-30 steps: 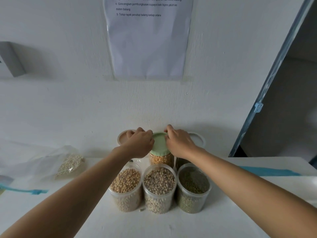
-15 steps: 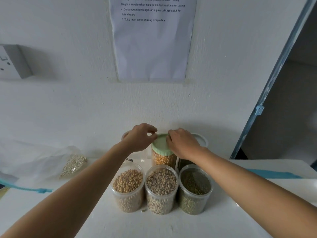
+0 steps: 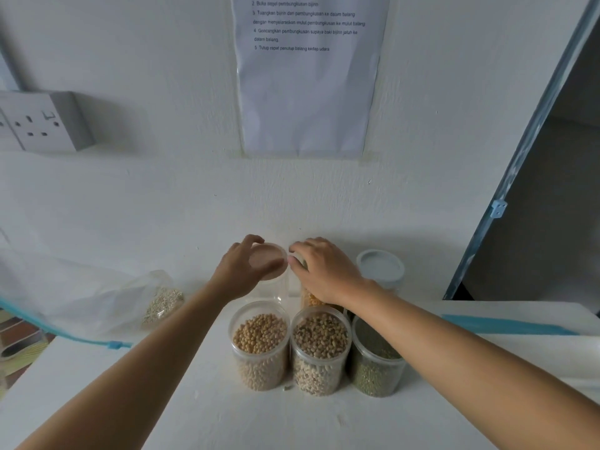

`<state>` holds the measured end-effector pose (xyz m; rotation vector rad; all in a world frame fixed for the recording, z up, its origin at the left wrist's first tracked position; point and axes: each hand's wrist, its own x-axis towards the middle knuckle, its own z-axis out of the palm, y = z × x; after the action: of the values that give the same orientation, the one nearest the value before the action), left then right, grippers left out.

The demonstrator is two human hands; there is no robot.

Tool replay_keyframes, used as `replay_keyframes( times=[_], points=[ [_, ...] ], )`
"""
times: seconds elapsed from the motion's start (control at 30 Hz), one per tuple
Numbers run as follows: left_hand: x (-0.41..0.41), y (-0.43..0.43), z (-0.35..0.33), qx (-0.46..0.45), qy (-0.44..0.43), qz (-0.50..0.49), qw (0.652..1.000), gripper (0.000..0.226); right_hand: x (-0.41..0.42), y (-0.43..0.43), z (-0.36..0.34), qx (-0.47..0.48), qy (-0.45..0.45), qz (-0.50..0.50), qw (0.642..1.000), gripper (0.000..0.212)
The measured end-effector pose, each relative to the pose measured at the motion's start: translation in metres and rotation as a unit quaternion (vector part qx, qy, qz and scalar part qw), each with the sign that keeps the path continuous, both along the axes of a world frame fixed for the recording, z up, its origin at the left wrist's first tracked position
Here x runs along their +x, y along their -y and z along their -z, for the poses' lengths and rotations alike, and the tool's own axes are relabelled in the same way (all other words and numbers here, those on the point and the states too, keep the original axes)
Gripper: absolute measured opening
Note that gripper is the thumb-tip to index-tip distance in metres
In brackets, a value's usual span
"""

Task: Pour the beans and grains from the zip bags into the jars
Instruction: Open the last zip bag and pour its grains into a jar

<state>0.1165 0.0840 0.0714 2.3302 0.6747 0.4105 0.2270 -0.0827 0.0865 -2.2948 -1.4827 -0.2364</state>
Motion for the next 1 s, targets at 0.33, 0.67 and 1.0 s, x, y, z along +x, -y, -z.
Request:
replay_keyframes(
  times=[0.33, 0.67, 1.0],
  points=[
    [-0.044, -0.003, 0.001, -0.036, 0.165, -0.112, 0.979, 0.023, -0.04, -0.035, 0.008, 0.071, -0.089, -0.028, 0.993, 0.036],
    [-0.109, 0.037, -0.083, 0.072, 0.297, -0.07, 0.949, 0.01, -0.084, -0.023, -0.039, 0.355, -0.334, -0.048, 0.872, 0.014],
    [-0.17, 0.099, -0.065, -0.044, 0.284, -0.037, 0.957, 0.017, -0.139, 0.039, -0.038, 0.341, -0.448, -0.081, 0.822, 0.017]
  ],
)
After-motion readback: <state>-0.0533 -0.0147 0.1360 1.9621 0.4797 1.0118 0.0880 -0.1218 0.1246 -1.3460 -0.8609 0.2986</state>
